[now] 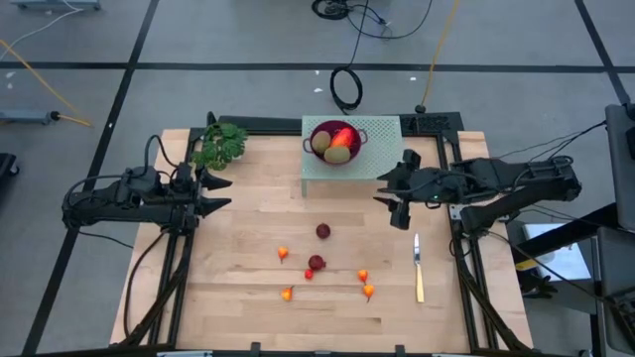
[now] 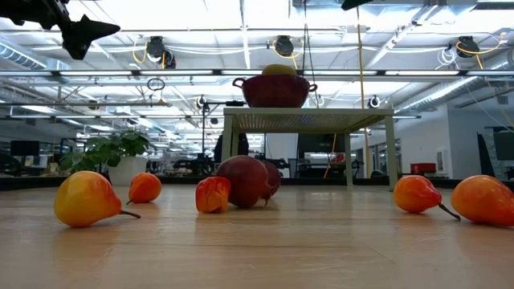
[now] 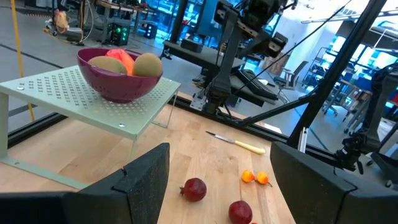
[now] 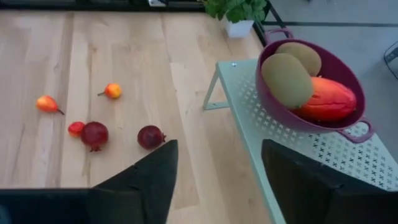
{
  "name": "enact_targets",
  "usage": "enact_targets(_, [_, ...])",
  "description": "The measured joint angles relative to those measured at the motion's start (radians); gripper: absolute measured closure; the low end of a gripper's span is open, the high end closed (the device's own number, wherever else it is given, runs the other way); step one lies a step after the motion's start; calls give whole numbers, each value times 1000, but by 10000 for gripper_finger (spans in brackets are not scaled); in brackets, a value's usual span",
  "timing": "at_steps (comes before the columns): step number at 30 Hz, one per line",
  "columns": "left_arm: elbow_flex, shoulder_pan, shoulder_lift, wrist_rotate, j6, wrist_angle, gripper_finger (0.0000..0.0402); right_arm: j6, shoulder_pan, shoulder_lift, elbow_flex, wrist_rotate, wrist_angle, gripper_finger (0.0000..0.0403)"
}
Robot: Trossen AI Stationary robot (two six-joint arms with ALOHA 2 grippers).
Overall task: Pick & Place Fruit
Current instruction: Put the top pomegranate into the strainer bowl
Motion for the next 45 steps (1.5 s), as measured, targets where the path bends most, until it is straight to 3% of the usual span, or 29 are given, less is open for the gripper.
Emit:
enact_targets(11, [0,0,0,0,-3,0,128,19,10,-113,-75,-105,23,302])
enact_targets(22, [0,0,0,0,-42,0,128,26,10,-337,-404,-236,414,396])
enact_targets(37, [0,0,5,-8,-156,10,128,131,10,-647,-723,-288,624,402])
enact_targets(45, [2,0,114,0,-232,145,128,96,10,-795,-810,-286,633,402])
